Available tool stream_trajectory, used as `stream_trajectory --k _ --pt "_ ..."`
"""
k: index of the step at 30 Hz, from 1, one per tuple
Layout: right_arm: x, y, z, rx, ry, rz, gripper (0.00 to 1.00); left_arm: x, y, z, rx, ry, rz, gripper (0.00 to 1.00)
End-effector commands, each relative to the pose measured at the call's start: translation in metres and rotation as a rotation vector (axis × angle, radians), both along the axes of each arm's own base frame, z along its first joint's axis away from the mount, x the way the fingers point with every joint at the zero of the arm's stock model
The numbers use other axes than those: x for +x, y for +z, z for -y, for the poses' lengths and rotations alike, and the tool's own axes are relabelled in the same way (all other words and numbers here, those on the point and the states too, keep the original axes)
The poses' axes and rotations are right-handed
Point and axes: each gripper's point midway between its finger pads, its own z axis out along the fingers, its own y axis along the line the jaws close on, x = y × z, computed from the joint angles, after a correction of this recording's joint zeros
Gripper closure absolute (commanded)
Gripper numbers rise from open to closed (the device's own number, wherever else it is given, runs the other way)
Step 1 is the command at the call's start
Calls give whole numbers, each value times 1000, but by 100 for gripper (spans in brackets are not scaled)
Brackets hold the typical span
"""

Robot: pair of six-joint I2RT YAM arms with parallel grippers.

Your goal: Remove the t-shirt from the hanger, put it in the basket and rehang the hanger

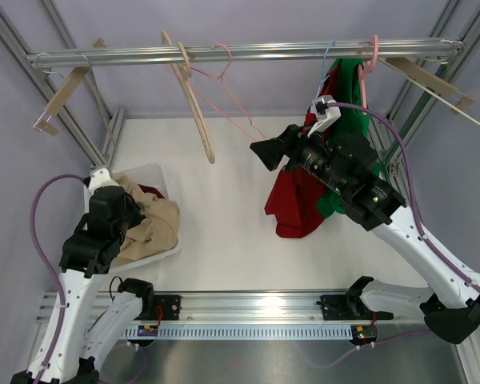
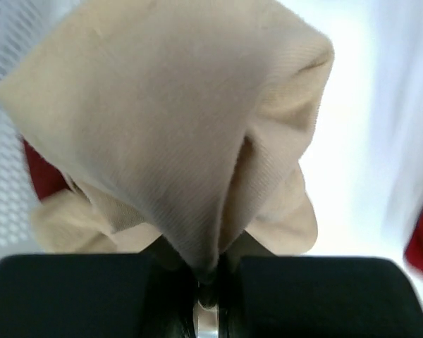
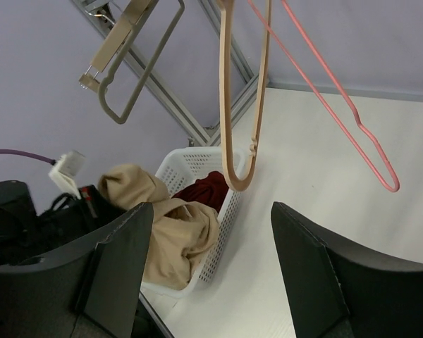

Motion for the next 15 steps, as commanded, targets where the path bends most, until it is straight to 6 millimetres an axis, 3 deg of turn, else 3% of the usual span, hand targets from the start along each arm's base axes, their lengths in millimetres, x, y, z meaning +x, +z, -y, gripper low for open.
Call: stream_trajectory --k 1,3,6,7,8,9,10,11,13,15 --pt "-2 4 1 -4 9 32 24 23 41 -39 118 194 178 100" --pt "-5 8 4 -1 10 38 24 30 34 -45 144 239 181 100" --pt "-13 14 12 9 5 53 23 35 5 -66 213 358 125 94" --pt "-16 15 14 11 7 56 23 33 -8 -76 242 399 90 84" --pt "-20 18 17 19 7 65 23 38 -9 -81 229 424 102 77" --pt "-22 20 20 22 5 68 23 35 -13 -102 214 496 82 70" --pt "-26 23 23 27 6 74 23 44 -21 -97 144 445 64 46" --pt "-28 24 24 30 6 78 23 46 -22 -99 102 441 71 32" --pt "-30 25 28 30 2 82 23 52 -30 -96 73 409 27 16" --pt "-32 27 31 29 -3 87 23 56 -26 -91 51 380 36 1"
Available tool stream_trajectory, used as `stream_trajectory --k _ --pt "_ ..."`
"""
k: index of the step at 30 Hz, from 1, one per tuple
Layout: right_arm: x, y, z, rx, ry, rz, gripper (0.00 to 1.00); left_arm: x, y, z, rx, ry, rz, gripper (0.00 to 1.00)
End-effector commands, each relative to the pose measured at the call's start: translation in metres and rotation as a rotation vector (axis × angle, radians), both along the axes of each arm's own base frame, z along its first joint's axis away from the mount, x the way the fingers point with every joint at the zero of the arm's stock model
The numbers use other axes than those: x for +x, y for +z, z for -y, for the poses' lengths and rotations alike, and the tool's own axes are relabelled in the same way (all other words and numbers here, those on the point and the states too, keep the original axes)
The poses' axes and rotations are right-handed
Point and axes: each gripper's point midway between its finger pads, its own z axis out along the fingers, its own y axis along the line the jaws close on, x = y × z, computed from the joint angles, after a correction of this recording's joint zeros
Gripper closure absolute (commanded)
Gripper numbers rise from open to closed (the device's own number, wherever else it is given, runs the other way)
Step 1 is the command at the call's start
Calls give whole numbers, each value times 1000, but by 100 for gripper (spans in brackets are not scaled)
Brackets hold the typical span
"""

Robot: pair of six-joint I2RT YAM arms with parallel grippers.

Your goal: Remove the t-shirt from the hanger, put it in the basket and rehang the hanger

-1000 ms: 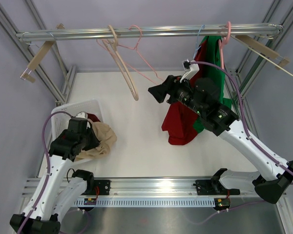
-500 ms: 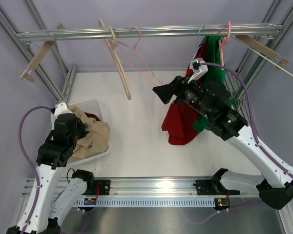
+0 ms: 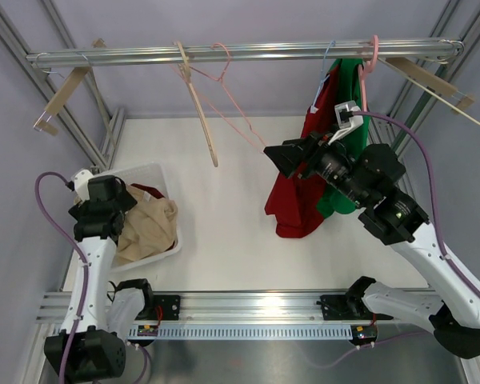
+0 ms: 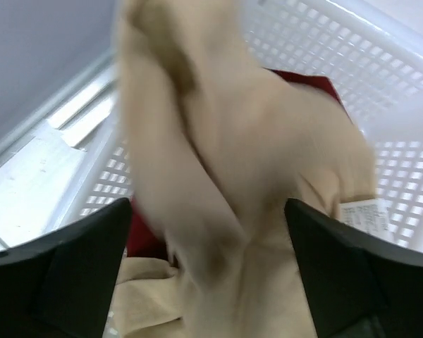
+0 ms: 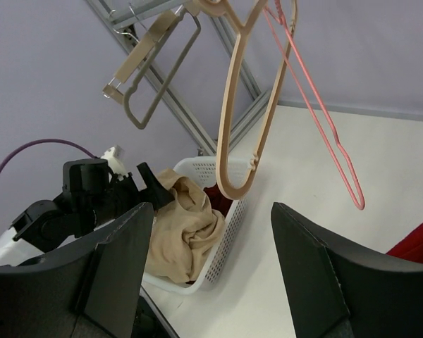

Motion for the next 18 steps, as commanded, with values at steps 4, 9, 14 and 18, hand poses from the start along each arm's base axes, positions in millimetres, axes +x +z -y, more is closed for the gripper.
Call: stream_trajectory --k 4,9,14,18 --pt "-10 9 7 -3 10 35 23 29 44 27 -109 -143 179 1" --pt "-9 10 16 -38 -26 35 31 12 64 54 -216 -210 278 1" --pt "8 4 45 -120 -204 5 51 -12 83 68 -248 -248 410 1" --pt "23 8 71 -173 -362 2 66 -21 101 103 -312 -435 476 1"
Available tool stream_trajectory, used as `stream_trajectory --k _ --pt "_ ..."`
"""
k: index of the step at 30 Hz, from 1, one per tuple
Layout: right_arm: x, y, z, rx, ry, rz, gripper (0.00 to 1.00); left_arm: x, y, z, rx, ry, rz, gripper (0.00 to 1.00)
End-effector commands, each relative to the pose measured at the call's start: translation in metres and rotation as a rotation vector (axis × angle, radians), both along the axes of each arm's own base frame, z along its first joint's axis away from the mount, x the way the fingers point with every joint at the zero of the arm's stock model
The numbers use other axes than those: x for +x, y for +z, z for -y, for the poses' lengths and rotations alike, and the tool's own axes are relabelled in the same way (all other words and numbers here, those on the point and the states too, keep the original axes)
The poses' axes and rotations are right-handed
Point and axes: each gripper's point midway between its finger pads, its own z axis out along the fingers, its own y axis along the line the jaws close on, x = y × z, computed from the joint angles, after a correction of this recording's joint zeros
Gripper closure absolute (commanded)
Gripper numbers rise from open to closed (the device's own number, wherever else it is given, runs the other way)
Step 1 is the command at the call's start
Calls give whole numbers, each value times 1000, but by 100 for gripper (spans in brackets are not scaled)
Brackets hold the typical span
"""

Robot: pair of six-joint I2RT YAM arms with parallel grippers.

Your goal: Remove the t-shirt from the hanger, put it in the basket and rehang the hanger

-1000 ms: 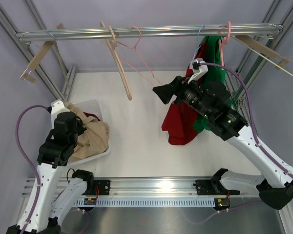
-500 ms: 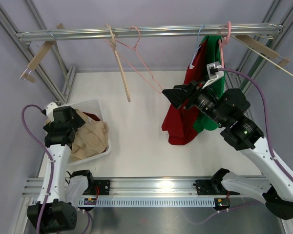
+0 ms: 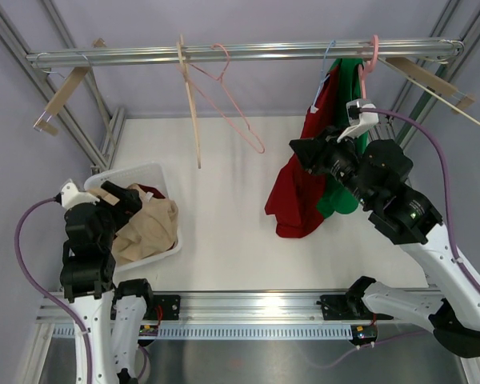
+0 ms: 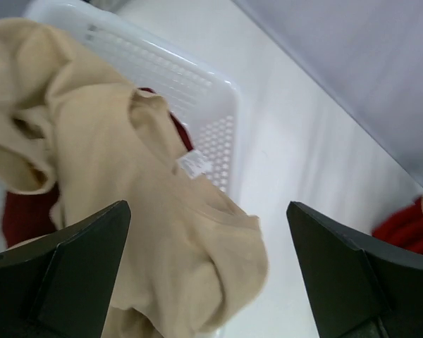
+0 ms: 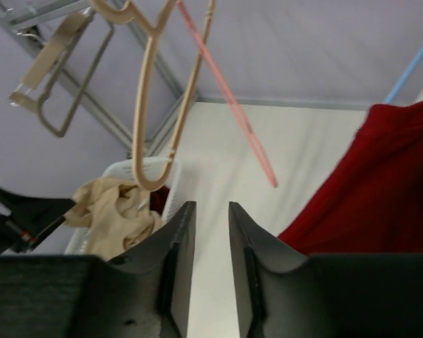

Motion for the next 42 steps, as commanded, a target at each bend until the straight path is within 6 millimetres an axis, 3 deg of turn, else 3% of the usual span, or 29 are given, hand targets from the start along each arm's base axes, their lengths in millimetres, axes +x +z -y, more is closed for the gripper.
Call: stream_trajectory --k 1,6,9,12,15,19,22,27,28,29,31,34,36,42 --pt "17 15 36 -75 -198 35 70 -3 18 43 -72 -226 62 1" --pt "62 22 54 -143 -388 7 71 -22 72 111 -128 -617 211 1" --pt "90 26 58 -148 -439 -19 66 -41 96 136 -110 -795 260 1" --pt "114 29 67 -151 -505 -40 56 -58 107 155 -107 -935 282 1" --pt "131 19 74 -182 -560 -88 47 -71 114 167 -114 -1024 295 1" --pt "150 11 80 -176 -603 -112 43 -82 123 177 -125 -1097 313 1" --pt "165 6 75 -170 -578 -139 46 -83 123 182 -123 -1121 313 1" --pt "178 -3 75 -178 -590 -158 58 -64 109 191 -81 -1084 260 1" --pt "179 -4 75 -179 -591 -159 58 -71 110 203 -79 -1134 255 1" --pt "180 -6 75 -181 -593 -163 58 -58 106 206 -52 -1080 234 1" --pt "183 -10 76 -183 -590 -174 57 -56 105 218 -17 -1069 221 1" --pt "185 -15 77 -195 -581 -188 56 -68 111 243 49 -1080 237 1" --pt "186 -18 78 -200 -587 -188 63 -65 110 252 71 -1064 231 1" --pt "179 0 83 -162 -589 -117 88 -74 85 282 108 -1105 187 1"
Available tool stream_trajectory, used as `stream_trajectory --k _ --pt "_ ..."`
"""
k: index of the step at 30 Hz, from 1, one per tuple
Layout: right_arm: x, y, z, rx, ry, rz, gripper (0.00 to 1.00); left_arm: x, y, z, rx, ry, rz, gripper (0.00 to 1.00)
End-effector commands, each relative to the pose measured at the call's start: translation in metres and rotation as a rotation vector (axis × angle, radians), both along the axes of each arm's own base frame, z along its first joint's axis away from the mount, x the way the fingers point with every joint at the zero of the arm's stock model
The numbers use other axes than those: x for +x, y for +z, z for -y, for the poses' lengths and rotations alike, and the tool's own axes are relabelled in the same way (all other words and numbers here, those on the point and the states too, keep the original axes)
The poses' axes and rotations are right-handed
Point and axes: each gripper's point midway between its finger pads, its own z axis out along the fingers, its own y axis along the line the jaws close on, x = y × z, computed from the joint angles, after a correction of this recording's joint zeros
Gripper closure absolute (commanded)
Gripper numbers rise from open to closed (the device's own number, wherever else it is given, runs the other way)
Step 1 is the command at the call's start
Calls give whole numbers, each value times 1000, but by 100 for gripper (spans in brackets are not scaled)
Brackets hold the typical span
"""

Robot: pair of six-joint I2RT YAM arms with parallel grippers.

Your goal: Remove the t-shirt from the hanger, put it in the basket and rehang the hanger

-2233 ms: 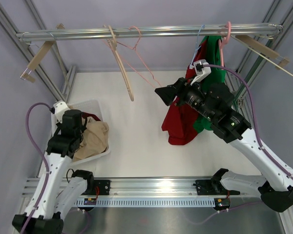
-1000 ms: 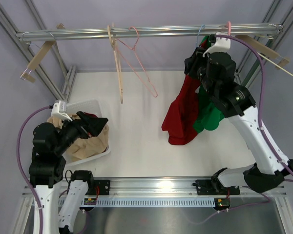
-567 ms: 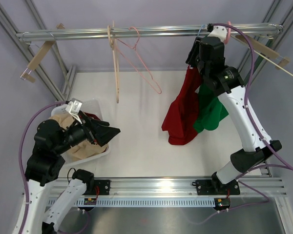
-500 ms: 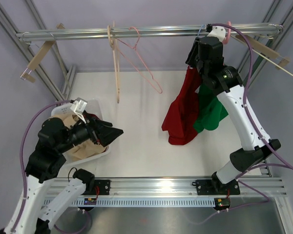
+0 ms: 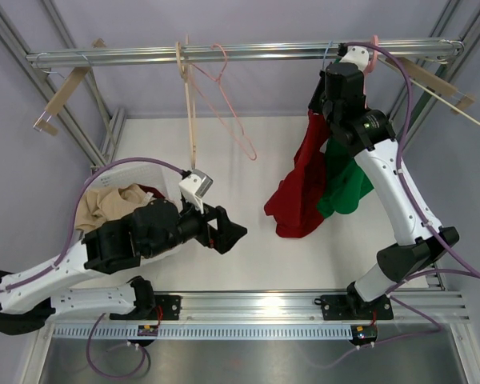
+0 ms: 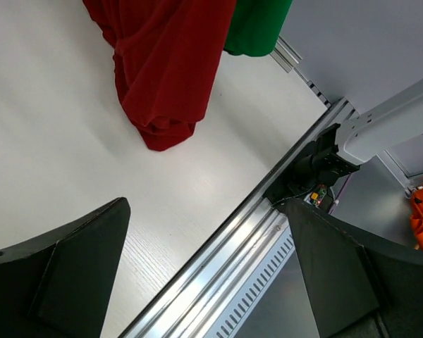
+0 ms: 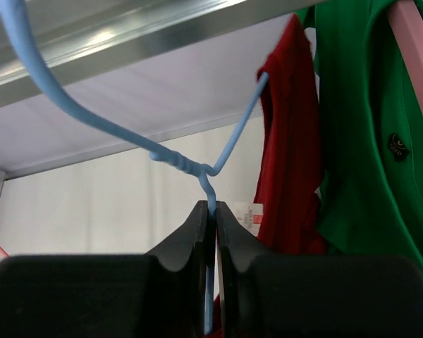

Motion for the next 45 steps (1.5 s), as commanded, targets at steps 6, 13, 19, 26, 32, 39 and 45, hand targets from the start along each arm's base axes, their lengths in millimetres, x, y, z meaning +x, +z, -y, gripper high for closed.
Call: stream_trajectory --k 6,13,19,26,32,39,45 --pt "-11 40 7 45 34 116 100 6 7 17 -31 91 96 1" --pt "-41 98 -3 138 165 325 100 -1 -3 31 -48 40 80 1" --pt "-53 108 -8 152 219 367 100 -2 2 31 -80 31 95 2" --pt "-69 38 -12 224 243 257 100 -11 6 47 -95 -37 80 1" --pt "-106 5 -10 374 264 251 100 -25 6 83 -78 -129 69 1" --pt "-143 30 -12 455 338 300 100 -42 -4 133 -38 -197 73 1" --pt "-176 56 -27 526 462 339 100 -40 5 167 -21 -200 121 1"
